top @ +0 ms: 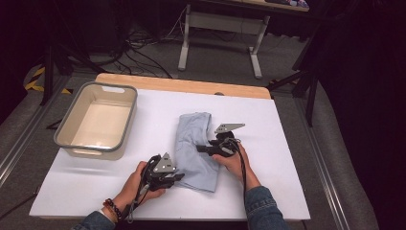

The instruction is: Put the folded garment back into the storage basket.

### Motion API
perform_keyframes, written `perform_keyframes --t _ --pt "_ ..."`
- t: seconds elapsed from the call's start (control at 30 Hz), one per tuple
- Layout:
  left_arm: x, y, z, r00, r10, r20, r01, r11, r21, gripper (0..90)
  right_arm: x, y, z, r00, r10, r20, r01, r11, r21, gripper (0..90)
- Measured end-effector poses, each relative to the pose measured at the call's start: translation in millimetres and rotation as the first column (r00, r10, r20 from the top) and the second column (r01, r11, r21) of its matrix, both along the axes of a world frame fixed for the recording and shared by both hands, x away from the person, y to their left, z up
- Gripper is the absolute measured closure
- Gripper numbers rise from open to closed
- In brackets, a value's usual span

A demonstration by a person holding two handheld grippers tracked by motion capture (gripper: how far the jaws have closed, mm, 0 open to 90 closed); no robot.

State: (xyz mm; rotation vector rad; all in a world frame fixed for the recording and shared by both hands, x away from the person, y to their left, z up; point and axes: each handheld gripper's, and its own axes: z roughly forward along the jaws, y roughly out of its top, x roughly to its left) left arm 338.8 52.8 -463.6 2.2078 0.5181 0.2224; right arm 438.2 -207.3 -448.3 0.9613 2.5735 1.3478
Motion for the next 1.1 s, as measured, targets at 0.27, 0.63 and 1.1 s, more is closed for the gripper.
perform_keyframes --t 0.27,0.63,1.1 --pt "-2.7 0.2 1.5 0.9997 -0.008 0.022 0.007 0.9999 0.01 73.5 -5.4 -0.2 6.1 0.9993 0.005 0.037 -0.005 1.0 0.006 69.5" --pt "-4.9 0.5 2.0 0.9991 -0.015 0.041 0.014 0.9996 0.026 73.7 -9.3 1.1 10.6 0.9974 0.008 0.072 -0.008 1.0 -0.002 69.3" --pt "-6.5 1.3 2.3 0.9986 -0.02 0.049 0.019 0.9995 0.024 73.7 -12.2 2.7 13.6 0.9957 0.013 0.092 -0.013 1.0 -0.008 69.1"
